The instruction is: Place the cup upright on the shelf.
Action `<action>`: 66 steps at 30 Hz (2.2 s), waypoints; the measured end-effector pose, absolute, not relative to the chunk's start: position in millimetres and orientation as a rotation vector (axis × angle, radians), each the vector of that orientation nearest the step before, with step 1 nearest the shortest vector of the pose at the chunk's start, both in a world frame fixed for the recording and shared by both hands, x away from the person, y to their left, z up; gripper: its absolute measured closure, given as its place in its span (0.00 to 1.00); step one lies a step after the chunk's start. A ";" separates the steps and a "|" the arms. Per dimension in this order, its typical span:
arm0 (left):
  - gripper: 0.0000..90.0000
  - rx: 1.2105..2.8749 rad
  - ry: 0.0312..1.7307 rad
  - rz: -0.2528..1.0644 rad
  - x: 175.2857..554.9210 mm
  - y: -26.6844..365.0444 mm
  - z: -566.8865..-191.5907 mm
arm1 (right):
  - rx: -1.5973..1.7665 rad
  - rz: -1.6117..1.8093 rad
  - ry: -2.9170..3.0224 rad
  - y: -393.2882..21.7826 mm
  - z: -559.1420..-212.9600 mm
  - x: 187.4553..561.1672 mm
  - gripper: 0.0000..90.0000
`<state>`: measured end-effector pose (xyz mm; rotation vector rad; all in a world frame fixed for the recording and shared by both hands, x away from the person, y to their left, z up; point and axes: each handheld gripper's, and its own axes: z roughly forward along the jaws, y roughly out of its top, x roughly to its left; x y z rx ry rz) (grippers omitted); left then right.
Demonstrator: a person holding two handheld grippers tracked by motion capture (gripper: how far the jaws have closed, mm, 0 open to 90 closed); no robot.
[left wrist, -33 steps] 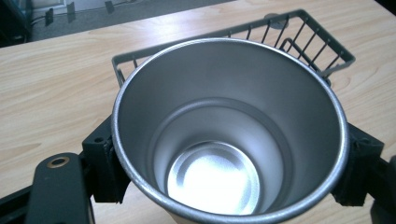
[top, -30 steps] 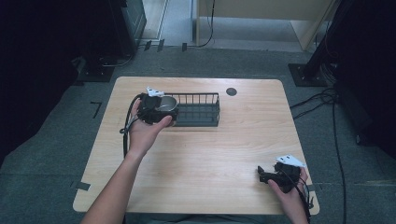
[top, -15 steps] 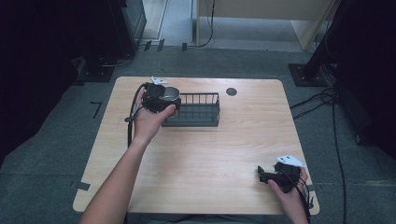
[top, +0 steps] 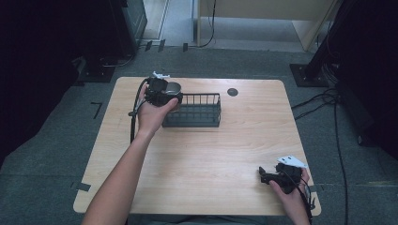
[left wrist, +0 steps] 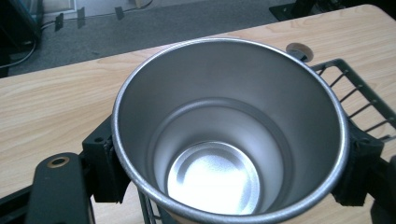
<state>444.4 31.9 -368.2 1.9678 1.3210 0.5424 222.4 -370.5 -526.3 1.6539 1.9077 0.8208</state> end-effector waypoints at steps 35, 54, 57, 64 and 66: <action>0.21 2.057 1.338 0.596 459.8 17.9 -420.0 | 1.654 0.821 1.908 -370.5 -526.3 222.4 0.00; 0.00 2.073 1.384 0.546 453.3 25.9 -408.6 | 1.653 0.821 1.907 -370.5 -526.4 222.4 0.00; 0.00 2.065 1.375 0.538 449.6 28.9 -405.8 | 1.654 0.821 1.908 -370.5 -526.3 222.4 0.00; 0.00 2.032 1.400 0.526 439.6 40.1 -406.5 | 1.653 0.821 1.908 -370.5 -526.3 222.4 0.00; 0.00 2.030 1.401 0.525 438.6 41.2 -407.4 | 1.653 0.820 1.908 -370.5 -526.3 222.4 0.00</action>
